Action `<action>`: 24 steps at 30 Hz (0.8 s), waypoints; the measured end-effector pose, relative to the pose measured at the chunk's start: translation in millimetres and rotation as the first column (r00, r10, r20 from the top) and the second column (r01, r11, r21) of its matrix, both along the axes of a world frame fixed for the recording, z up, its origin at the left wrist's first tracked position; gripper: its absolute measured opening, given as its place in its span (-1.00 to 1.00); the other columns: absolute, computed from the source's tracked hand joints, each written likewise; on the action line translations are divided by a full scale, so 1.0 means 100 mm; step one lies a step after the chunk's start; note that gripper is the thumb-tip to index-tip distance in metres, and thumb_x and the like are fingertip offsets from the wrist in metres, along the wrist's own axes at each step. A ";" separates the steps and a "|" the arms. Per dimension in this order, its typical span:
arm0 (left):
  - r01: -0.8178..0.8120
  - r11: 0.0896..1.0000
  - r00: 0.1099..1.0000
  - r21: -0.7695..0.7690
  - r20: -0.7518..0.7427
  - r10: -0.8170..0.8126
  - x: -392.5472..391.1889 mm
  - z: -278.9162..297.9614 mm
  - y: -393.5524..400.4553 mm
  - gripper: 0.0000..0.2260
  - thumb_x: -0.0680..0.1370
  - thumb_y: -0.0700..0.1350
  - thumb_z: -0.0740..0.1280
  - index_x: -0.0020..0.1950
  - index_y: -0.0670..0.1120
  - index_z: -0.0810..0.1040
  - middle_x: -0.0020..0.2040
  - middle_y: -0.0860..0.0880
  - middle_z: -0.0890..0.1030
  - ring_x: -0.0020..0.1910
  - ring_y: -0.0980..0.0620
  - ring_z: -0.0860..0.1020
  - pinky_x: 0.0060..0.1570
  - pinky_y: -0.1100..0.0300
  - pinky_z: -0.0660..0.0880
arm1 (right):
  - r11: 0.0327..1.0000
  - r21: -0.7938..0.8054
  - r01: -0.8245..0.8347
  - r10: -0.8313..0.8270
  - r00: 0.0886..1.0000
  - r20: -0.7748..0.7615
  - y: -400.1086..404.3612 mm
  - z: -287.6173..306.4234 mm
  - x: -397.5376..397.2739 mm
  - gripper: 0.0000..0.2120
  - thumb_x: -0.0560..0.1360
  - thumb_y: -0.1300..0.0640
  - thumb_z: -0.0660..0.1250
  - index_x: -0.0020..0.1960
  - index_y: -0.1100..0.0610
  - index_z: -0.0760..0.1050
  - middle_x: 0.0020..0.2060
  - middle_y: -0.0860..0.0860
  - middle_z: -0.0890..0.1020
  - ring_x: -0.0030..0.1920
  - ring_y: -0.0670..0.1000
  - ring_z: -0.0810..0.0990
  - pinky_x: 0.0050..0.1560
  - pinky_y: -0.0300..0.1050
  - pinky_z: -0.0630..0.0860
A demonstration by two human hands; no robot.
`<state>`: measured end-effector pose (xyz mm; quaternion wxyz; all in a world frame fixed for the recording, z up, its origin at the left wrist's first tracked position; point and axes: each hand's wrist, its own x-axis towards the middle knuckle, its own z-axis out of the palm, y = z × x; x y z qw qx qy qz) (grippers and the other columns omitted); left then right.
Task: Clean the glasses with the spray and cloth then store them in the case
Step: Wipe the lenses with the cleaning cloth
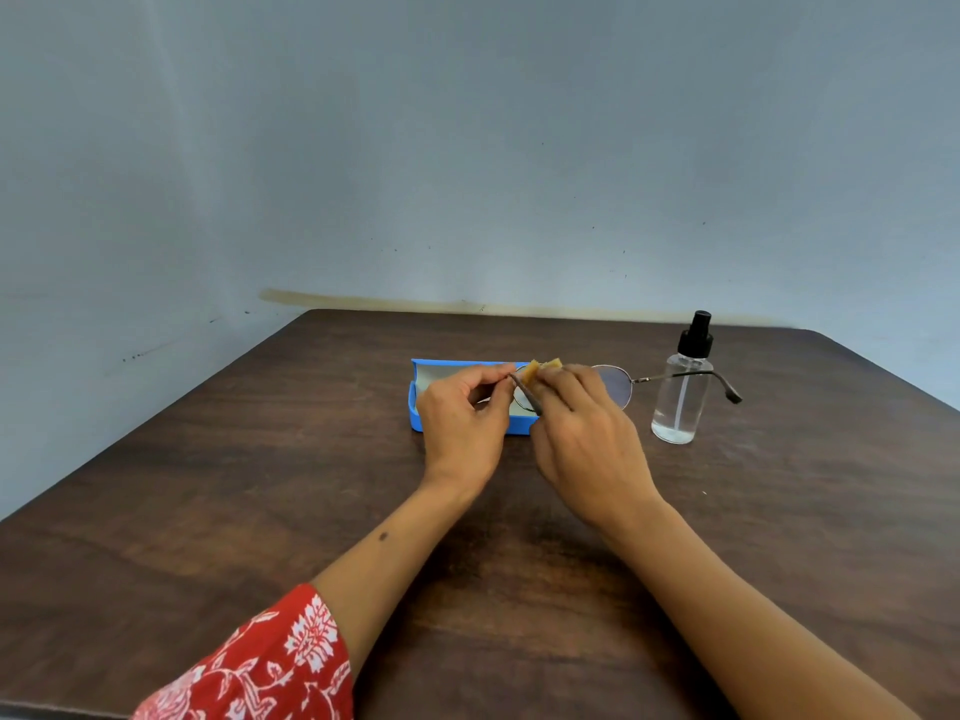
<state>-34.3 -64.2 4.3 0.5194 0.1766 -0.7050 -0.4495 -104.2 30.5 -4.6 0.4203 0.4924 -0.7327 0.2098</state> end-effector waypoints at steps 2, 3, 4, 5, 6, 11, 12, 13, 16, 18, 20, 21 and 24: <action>-0.006 1.000 1.000 0.016 0.000 0.006 -0.01 -0.01 -0.02 -0.88 0.45 -0.26 0.42 -0.04 -0.15 0.67 -0.17 -0.01 0.68 -0.19 0.19 0.64 -0.09 0.30 0.58 | 0.997 0.001 -0.071 0.071 0.997 0.020 -0.01 -0.01 0.03 -0.63 0.37 0.23 0.10 0.01 0.29 0.61 -0.08 0.12 0.63 -0.01 0.06 0.48 0.02 -0.14 0.47; -0.006 1.000 1.000 0.017 0.003 0.006 0.00 -0.01 -0.02 -0.89 0.45 -0.26 0.42 -0.04 -0.15 0.67 -0.17 -0.01 0.68 -0.19 0.19 0.64 -0.10 0.30 0.58 | 0.997 -0.001 -0.083 0.083 0.996 0.029 -0.01 -0.01 0.03 -0.63 0.37 0.23 0.10 0.01 0.29 0.61 -0.08 0.11 0.63 -0.01 0.04 0.45 0.02 -0.15 0.45; -0.006 1.000 1.000 0.015 0.009 0.006 0.00 -0.01 -0.01 -0.89 0.46 -0.26 0.42 -0.04 -0.15 0.67 -0.17 0.00 0.68 -0.19 0.20 0.64 -0.09 0.29 0.58 | 0.997 -0.009 -0.074 0.074 0.997 0.035 -0.01 -0.01 0.02 -0.63 0.38 0.24 0.10 0.01 0.29 0.61 -0.09 0.12 0.63 -0.01 0.04 0.43 0.03 -0.13 0.43; -0.006 1.000 1.000 0.011 0.013 0.006 0.00 -0.01 -0.01 -0.89 0.46 -0.26 0.42 -0.04 -0.15 0.67 -0.17 0.00 0.68 -0.18 0.20 0.64 -0.09 0.28 0.59 | 0.998 -0.016 -0.053 0.053 0.998 0.040 -0.02 -0.01 0.01 -0.64 0.39 0.25 0.10 0.03 0.30 0.60 -0.08 0.13 0.63 0.00 0.05 0.43 0.04 -0.12 0.42; -0.006 1.000 1.000 0.006 0.019 0.006 0.00 -0.01 -0.01 -0.89 0.46 -0.26 0.41 -0.04 -0.15 0.67 -0.17 0.01 0.68 -0.17 0.19 0.64 -0.09 0.27 0.59 | 1.000 -0.022 -0.022 0.023 0.999 0.042 -0.02 -0.02 -0.01 -0.64 0.40 0.27 0.10 0.05 0.31 0.59 -0.06 0.14 0.63 0.02 0.06 0.43 0.06 -0.11 0.42; -0.004 1.000 1.000 0.005 0.017 0.004 0.00 0.00 0.01 -0.90 0.46 -0.26 0.41 -0.04 -0.16 0.67 -0.18 0.00 0.68 -0.17 0.17 0.65 -0.09 0.26 0.59 | 1.000 -0.008 -0.001 0.001 0.999 0.036 0.00 -0.01 -0.02 -0.62 0.41 0.26 0.09 0.10 0.32 0.58 -0.03 0.15 0.62 0.06 0.08 0.44 0.08 -0.11 0.47; -0.006 1.000 1.000 0.008 0.013 0.005 0.00 -0.01 0.00 -0.90 0.46 -0.26 0.41 -0.05 -0.17 0.67 -0.19 0.00 0.68 -0.18 0.16 0.65 -0.09 0.25 0.59 | 0.999 -0.010 -0.043 0.043 0.999 0.029 0.00 -0.01 0.00 -0.62 0.40 0.25 0.10 0.09 0.31 0.58 -0.04 0.14 0.62 0.05 0.07 0.45 0.08 -0.12 0.46; -0.007 1.000 1.000 0.010 0.011 0.007 0.01 -0.01 -0.01 -0.90 0.46 -0.26 0.41 -0.05 -0.17 0.67 -0.19 -0.01 0.68 -0.18 0.16 0.64 -0.10 0.25 0.59 | 0.997 -0.007 -0.083 0.083 0.996 0.019 0.00 0.00 0.01 -0.62 0.39 0.24 0.10 0.07 0.31 0.59 -0.05 0.13 0.63 0.04 0.06 0.45 0.07 -0.14 0.45; -0.005 1.000 1.000 0.018 0.006 0.005 0.01 -0.02 -0.02 -0.90 0.46 -0.26 0.41 -0.06 -0.16 0.67 -0.18 -0.02 0.68 -0.19 0.18 0.64 -0.09 0.28 0.58 | 0.995 0.016 -0.096 0.096 0.995 0.004 0.00 -0.02 0.03 -0.63 0.39 0.24 0.11 0.05 0.29 0.60 -0.06 0.11 0.63 0.02 0.03 0.43 0.03 -0.16 0.46; -0.005 1.000 1.000 0.005 0.008 0.005 0.01 -0.02 -0.01 -0.90 0.46 -0.25 0.41 -0.05 -0.16 0.67 -0.17 -0.02 0.69 -0.18 0.19 0.64 -0.10 0.30 0.58 | 0.999 0.015 -0.031 0.031 0.999 0.010 -0.01 -0.02 -0.01 -0.63 0.42 0.26 0.10 0.08 0.31 0.58 -0.04 0.14 0.63 0.05 0.07 0.49 0.06 -0.12 0.48; -0.002 1.000 1.000 -0.008 0.027 0.003 0.00 -0.02 0.00 -0.89 0.46 -0.24 0.41 -0.03 -0.15 0.67 -0.17 0.03 0.68 -0.16 0.20 0.64 -0.09 0.32 0.57 | 0.999 0.021 0.040 -0.040 0.999 0.031 -0.01 -0.01 -0.04 -0.61 0.43 0.26 0.07 0.10 0.33 0.57 0.00 0.18 0.62 0.05 0.14 0.56 0.05 -0.07 0.53; 0.000 1.000 0.999 -0.008 0.036 0.000 0.00 -0.03 0.00 -0.89 0.46 -0.24 0.41 -0.03 -0.14 0.67 -0.17 0.06 0.67 -0.15 0.21 0.63 -0.08 0.32 0.57 | 0.998 0.021 0.055 -0.055 0.998 0.038 -0.01 -0.01 -0.06 -0.61 0.43 0.26 0.06 0.10 0.34 0.56 0.01 0.19 0.62 0.05 0.16 0.57 0.04 -0.05 0.55; 0.002 1.000 1.000 0.009 0.022 -0.003 -0.02 -0.04 -0.01 -0.91 0.46 -0.25 0.41 -0.06 -0.16 0.67 -0.17 0.02 0.68 -0.17 0.19 0.64 -0.09 0.30 0.57 | 1.000 0.012 0.005 -0.005 0.999 0.032 -0.01 -0.03 -0.05 -0.61 0.41 0.26 0.09 0.10 0.32 0.57 0.00 0.16 0.62 0.07 0.13 0.53 0.07 -0.06 0.54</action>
